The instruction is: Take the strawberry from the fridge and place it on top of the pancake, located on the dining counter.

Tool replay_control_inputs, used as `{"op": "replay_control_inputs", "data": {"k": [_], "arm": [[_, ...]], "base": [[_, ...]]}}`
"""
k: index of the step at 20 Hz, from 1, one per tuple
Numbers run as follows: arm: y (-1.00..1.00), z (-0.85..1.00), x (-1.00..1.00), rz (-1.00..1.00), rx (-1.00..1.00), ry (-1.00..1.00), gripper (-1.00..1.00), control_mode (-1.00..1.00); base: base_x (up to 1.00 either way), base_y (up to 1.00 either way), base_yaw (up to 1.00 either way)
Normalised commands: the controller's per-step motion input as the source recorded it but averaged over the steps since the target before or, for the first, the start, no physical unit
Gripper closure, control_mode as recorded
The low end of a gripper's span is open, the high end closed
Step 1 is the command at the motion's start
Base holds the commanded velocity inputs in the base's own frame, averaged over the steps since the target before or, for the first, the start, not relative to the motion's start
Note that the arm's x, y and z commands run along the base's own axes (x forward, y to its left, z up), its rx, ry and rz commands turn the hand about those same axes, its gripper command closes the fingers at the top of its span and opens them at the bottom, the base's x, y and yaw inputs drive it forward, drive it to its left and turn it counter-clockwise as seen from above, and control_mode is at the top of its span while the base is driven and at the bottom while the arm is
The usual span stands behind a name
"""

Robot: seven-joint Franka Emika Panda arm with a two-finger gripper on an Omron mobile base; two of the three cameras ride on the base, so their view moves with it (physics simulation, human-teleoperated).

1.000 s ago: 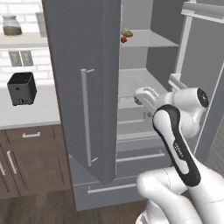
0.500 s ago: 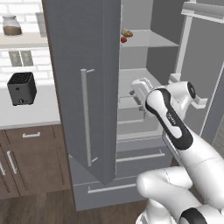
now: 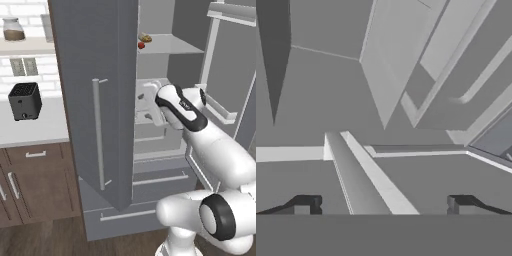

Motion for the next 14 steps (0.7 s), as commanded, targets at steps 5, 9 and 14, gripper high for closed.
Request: {"op": "replay_control_inputs", "data": {"k": [5,9,14], "arm": [[0.2,-0.08,0.37,0.03,0.17,0.0,-1.0,-1.0],[0.39,-0.01,0.05,0.11,0.08,0.0,-1.0,-1.0],[0.47,0.0,-0.1,0.14,0.0,0.0,-1.0,-1.0]], "base": [[0.0,0.0,0.0],[0.0,0.0,0.0],[0.0,0.0,0.0]]}}
